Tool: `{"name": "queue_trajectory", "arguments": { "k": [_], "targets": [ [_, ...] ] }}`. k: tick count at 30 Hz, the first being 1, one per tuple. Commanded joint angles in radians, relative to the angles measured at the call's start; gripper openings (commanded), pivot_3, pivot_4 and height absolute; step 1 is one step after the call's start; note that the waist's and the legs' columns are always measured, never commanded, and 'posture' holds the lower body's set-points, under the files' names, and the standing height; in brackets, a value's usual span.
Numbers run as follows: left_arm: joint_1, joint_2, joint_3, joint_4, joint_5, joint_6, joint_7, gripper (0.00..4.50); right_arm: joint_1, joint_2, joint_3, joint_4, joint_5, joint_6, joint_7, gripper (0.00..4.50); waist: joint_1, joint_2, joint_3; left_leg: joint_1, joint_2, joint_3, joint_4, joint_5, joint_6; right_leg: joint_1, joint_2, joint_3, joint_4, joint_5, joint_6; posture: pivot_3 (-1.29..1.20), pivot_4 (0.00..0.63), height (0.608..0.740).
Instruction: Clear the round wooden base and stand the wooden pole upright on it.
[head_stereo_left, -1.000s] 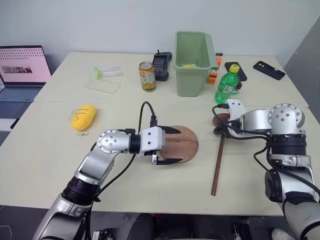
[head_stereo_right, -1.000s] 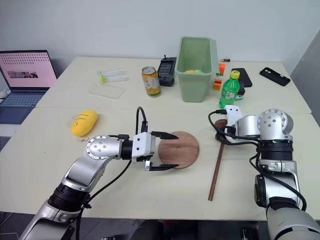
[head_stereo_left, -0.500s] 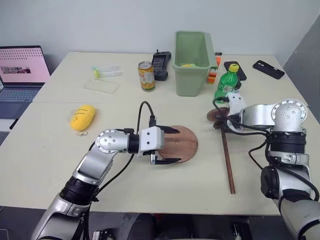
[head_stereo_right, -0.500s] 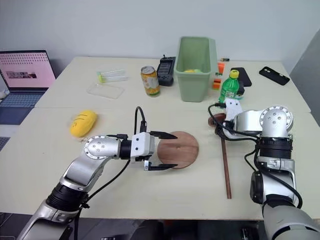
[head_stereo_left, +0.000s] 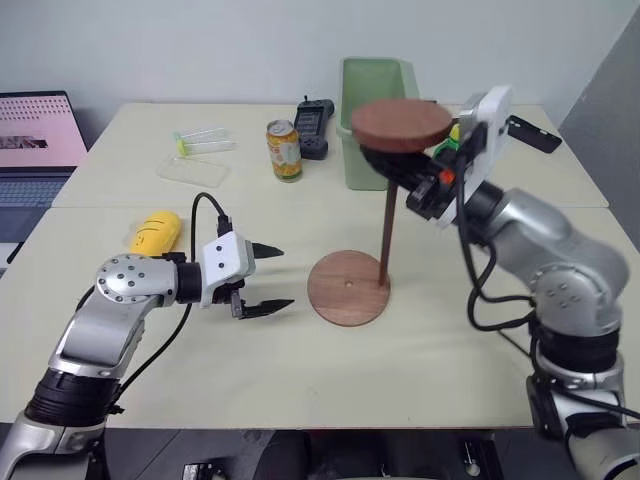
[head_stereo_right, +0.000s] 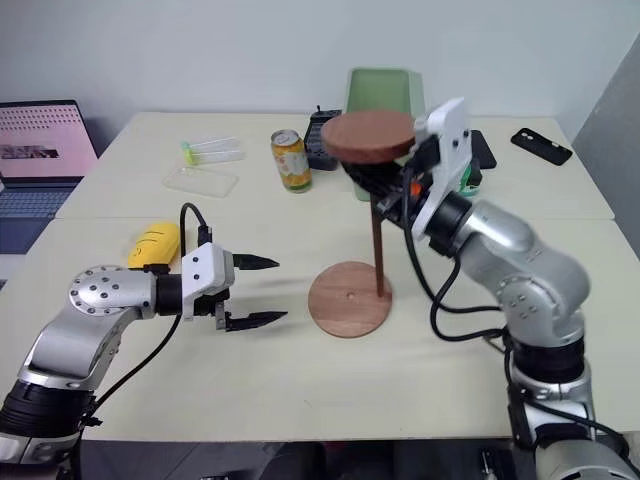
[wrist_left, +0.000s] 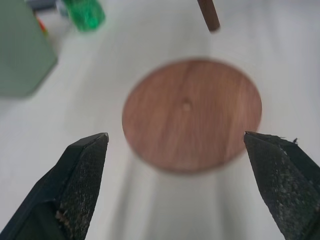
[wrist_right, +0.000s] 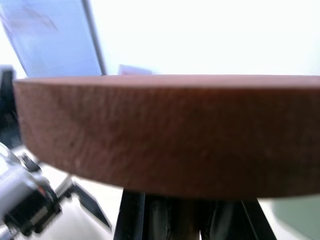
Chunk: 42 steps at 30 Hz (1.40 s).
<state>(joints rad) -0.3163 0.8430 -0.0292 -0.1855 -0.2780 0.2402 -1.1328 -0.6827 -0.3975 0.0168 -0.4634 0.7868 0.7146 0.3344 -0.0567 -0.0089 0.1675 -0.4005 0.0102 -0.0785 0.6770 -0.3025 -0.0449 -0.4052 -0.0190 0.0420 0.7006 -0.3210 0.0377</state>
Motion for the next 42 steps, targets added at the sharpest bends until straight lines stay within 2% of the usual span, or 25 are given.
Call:
{"name": "queue_trajectory", "arguments": {
  "k": [1, 7, 12, 21, 42],
  "targets": [
    [0.004, 0.039, 0.024, -0.032, 0.001, -0.026, -0.026, 4.5, -0.005, 0.076, 0.024, -0.026, -0.096, -0.192, 0.047, 0.27, 0.0, 0.0, 0.0, 0.0, 0.0, 0.0, 0.0, 0.0, 0.0, 0.0, 0.0, 0.0, 0.001, 0.0, 0.0, 0.0, 0.15, 0.74],
    [-0.008, 0.048, 0.021, -0.049, -0.019, 0.002, -0.034, 4.5, 0.017, 0.187, 0.076, 0.059, -0.23, -0.357, 0.071, 0.27, 0.0, 0.0, 0.0, 0.001, -0.001, 0.0, 0.001, 0.0, -0.001, 0.0, 0.001, 0.0, 0.003, 0.0, 0.0, 0.0, 0.15, 0.74],
    [-0.005, 0.042, 0.016, -0.059, -0.025, 0.017, -0.038, 4.5, 0.053, 0.231, 0.103, 0.079, -0.269, -0.397, 0.096, 0.27, 0.0, 0.0, 0.0, 0.001, 0.0, 0.0, 0.001, 0.001, -0.001, 0.0, 0.0, 0.0, 0.003, 0.0, 0.0, 0.0, 0.15, 0.74],
    [-0.009, 0.027, -0.009, -0.062, -0.023, 0.01, -0.041, 4.5, 0.086, 0.197, 0.104, 0.057, -0.25, -0.332, 0.141, 0.27, 0.0, 0.0, 0.0, 0.001, 0.0, 0.0, 0.001, 0.001, -0.001, 0.0, 0.0, 0.0, 0.003, 0.0, 0.0, 0.0, 0.15, 0.74],
    [-0.019, 0.005, -0.036, -0.015, -0.005, -0.041, -0.057, 4.5, 0.134, 0.191, 0.116, 0.087, -0.294, -0.34, 0.169, 0.27, 0.0, 0.0, 0.0, 0.002, 0.0, 0.0, 0.002, 0.0, -0.001, 0.0, 0.0, 0.001, 0.004, 0.0, 0.0, 0.0, 0.15, 0.74]
  ]
}}
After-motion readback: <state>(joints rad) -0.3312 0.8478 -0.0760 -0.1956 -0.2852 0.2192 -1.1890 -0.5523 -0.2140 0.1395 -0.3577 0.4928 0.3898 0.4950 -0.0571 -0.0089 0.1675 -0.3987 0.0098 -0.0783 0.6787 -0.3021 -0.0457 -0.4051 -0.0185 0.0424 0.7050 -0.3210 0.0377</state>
